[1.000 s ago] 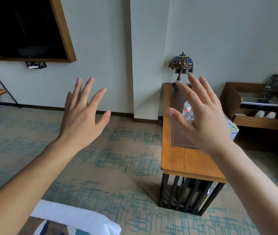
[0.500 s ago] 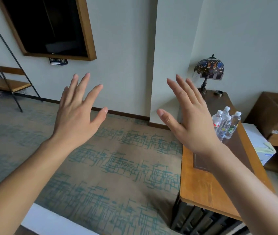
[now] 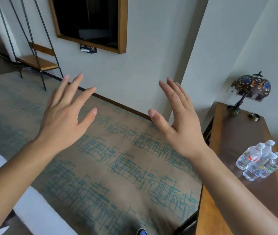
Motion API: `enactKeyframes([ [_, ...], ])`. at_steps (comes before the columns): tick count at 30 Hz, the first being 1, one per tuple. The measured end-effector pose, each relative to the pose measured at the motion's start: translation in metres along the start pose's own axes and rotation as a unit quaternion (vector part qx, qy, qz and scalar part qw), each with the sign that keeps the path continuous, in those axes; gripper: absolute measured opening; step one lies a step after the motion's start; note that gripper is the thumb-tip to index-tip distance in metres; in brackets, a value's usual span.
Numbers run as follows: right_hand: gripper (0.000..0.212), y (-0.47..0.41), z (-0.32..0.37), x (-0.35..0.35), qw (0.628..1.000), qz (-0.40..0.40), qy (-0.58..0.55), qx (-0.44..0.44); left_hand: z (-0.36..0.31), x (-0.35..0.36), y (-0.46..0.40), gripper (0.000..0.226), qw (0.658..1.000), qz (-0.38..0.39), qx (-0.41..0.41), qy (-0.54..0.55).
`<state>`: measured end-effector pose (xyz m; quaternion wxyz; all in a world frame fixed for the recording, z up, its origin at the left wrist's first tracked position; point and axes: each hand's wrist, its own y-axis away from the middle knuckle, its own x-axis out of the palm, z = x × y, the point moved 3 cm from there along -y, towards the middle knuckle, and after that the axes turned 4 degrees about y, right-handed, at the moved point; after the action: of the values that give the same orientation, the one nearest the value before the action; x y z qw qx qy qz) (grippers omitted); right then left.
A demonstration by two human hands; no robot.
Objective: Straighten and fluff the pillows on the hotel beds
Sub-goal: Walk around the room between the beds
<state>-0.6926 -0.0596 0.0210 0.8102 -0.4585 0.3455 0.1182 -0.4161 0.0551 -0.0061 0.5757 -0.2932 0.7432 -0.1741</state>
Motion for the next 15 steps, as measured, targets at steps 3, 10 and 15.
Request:
enactKeyframes([
  [3, 0.071, -0.035, -0.015, 0.034, 0.999, -0.003, -0.036, -0.036, 0.024, 0.009, -0.014, 0.063, 0.999, -0.01, -0.024, -0.028],
  [10, 0.07, -0.124, -0.071, 0.098, 0.992, 0.001, -0.096, -0.083, 0.064, 0.033, -0.073, 0.056, 0.995, -0.059, -0.056, -0.063],
  [15, 0.069, -0.178, -0.108, 0.128, 0.989, 0.03, -0.097, -0.108, 0.074, 0.061, -0.118, 0.057, 0.989, -0.081, -0.093, -0.086],
])
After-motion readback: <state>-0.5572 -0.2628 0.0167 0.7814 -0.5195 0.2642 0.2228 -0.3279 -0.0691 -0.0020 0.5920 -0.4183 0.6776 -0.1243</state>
